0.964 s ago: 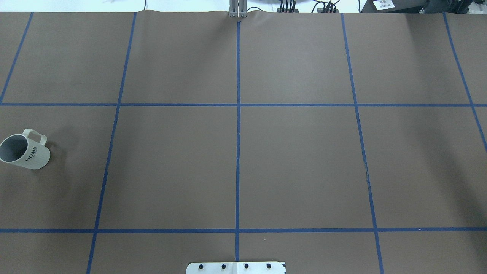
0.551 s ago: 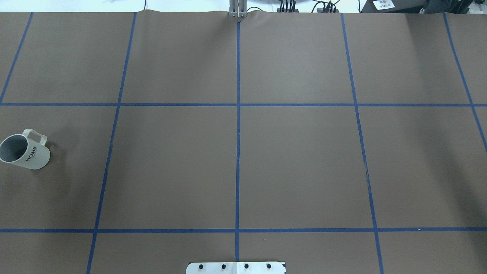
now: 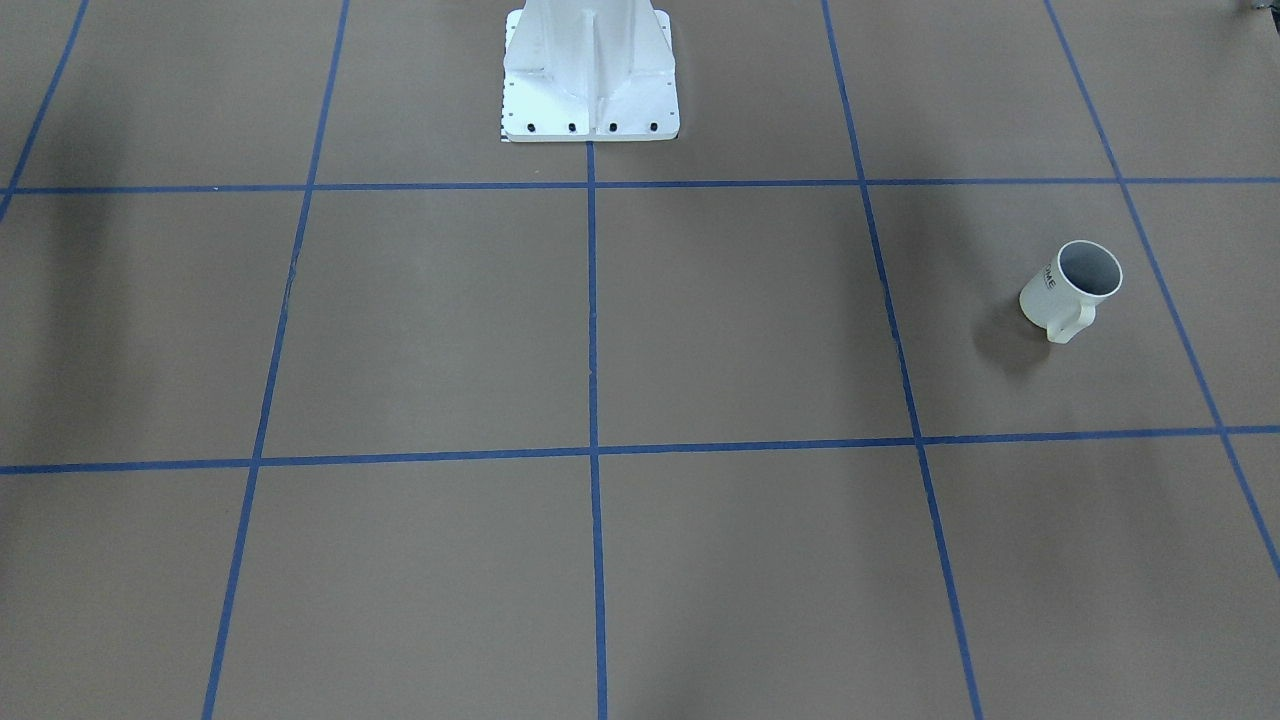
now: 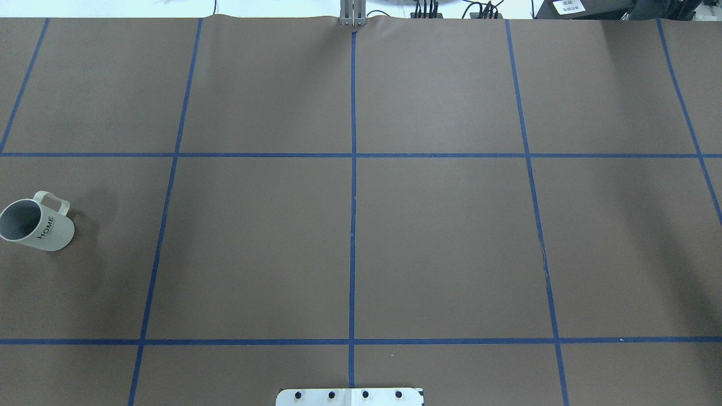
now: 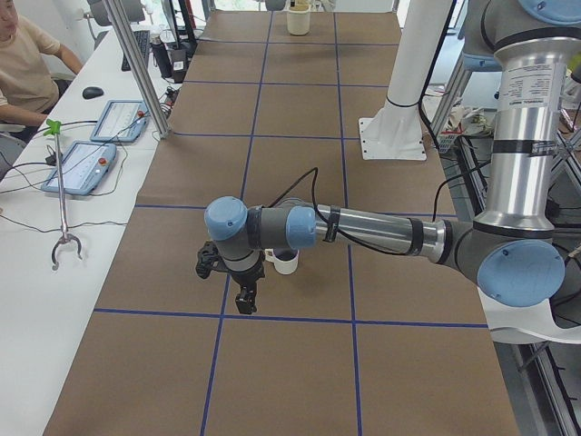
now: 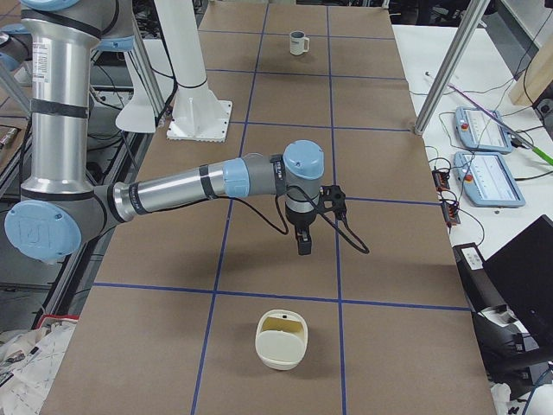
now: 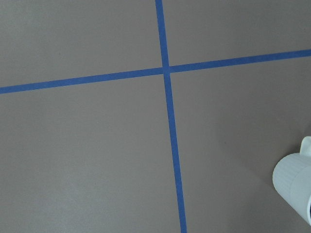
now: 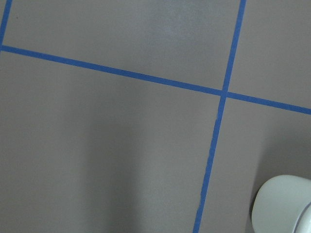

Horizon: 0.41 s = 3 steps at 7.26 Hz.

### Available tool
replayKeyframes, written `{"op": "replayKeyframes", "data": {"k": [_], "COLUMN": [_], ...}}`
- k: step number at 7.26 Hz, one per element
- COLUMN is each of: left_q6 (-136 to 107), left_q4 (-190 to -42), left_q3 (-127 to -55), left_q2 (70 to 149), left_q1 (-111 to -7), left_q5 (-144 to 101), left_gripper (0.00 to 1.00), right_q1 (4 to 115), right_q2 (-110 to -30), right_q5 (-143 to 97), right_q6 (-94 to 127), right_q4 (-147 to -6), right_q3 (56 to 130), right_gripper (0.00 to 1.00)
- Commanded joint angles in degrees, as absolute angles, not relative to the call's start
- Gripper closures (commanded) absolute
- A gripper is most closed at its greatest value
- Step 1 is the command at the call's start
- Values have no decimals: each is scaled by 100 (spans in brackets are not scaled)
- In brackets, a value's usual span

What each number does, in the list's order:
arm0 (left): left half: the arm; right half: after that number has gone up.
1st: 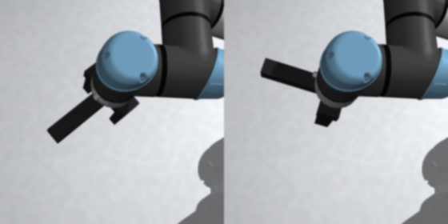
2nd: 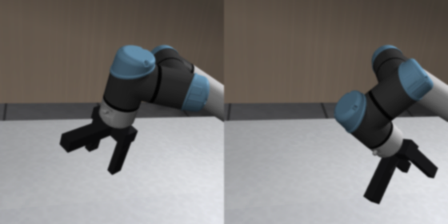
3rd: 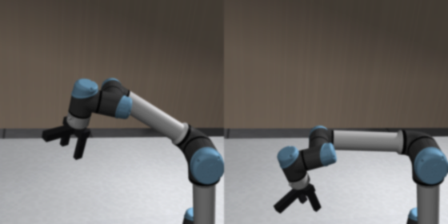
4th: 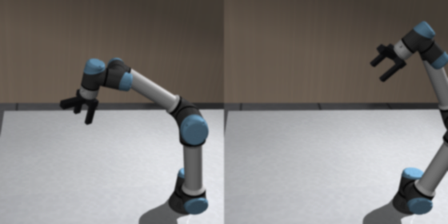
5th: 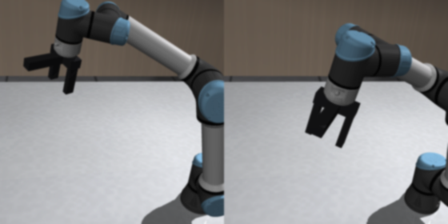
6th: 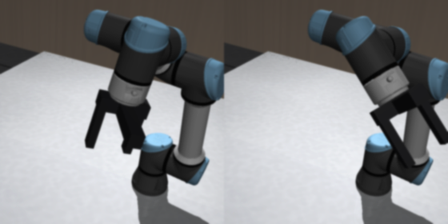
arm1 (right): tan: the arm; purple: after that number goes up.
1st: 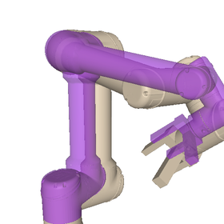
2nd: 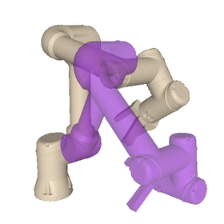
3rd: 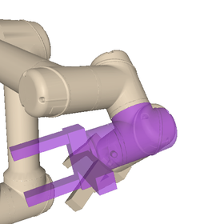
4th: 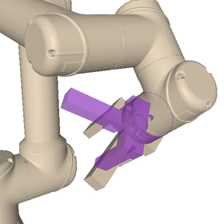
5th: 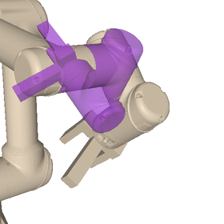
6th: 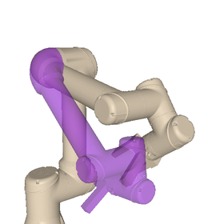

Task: Left arm hands cup to right arm to dump lemon

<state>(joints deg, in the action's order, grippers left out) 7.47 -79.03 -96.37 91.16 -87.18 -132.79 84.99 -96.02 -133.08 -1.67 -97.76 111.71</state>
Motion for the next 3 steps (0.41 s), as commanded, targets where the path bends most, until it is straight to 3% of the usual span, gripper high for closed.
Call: {"op": "replayKeyframes", "data": {"k": [1,3], "left_q6": [747,747], "left_q4": [-7910,-7910], "left_q3": [-9650,-9799], "left_q2": [9167,9193], "left_q1": [-8675,-8684], "left_q5": [-13280,-13280], "left_gripper": [0,0], "right_q1": [8499,8499], "right_q2": [-9598,-9598], "right_q5": [-13307,-13315], "right_q6": [-167,-167], "right_q4": [-9773,-9756], "right_q3": [11171,11171], "right_gripper": [0,0]}}
